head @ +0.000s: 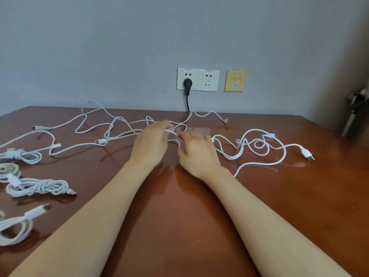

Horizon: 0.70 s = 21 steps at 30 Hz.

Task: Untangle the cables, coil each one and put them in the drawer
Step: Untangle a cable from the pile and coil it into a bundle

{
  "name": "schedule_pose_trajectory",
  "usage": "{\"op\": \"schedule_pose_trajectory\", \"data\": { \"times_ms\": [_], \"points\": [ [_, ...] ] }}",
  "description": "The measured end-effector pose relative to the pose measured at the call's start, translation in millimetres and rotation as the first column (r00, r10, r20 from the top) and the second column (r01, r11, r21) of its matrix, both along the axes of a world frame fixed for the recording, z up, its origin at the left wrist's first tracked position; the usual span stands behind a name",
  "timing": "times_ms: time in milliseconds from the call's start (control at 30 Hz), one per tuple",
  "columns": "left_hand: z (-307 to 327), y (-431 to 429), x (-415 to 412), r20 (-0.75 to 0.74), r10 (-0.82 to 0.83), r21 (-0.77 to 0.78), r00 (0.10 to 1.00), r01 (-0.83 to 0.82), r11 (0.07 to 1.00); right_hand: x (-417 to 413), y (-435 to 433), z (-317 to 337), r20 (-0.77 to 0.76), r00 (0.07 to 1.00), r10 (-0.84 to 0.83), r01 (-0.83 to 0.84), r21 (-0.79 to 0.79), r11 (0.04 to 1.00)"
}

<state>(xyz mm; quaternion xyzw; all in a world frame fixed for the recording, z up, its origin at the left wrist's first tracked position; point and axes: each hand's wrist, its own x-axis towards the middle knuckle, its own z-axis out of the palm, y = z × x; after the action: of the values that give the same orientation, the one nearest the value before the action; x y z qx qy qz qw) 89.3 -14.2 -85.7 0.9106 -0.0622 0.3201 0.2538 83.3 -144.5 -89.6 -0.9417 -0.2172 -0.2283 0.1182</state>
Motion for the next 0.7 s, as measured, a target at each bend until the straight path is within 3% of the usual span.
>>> {"op": "schedule_pose_trajectory", "data": {
  "times_ms": [167, 300, 400, 500, 700],
  "points": [
    [-2.5, 5.2, 3.5, 0.016, -0.115, -0.131, 0.993, 0.116, 0.985, 3.5, -7.5, 2.2, -0.027, 1.000, -0.007, 0.015, 0.321, 0.947],
    [-12.4, 16.2, 8.3, -0.233, -0.007, -0.036, 0.972, -0.001, 0.999, 2.0, -6.6, 6.0, 0.025, 0.997, -0.073, 0.046, 0.566, 0.823],
    [-14.8, 21.6, 10.7, -0.291, 0.139, 0.167, 0.947, -0.093, 0.982, -1.6, -5.2, 7.5, 0.029, 0.996, -0.079, 0.045, 0.609, 0.792],
    [-12.1, 21.8, 11.0, -0.272, 0.198, 0.156, 0.942, -0.159, 0.975, -3.4, -5.6, 9.5, -0.009, 0.995, -0.103, 0.086, 0.631, 0.771],
    [-8.6, 15.3, 11.7, -0.103, -0.058, 0.010, 0.993, 0.060, 0.998, -2.2, -12.3, 10.0, -0.113, 0.978, -0.173, 0.206, 0.587, 0.783]
  ]
}}
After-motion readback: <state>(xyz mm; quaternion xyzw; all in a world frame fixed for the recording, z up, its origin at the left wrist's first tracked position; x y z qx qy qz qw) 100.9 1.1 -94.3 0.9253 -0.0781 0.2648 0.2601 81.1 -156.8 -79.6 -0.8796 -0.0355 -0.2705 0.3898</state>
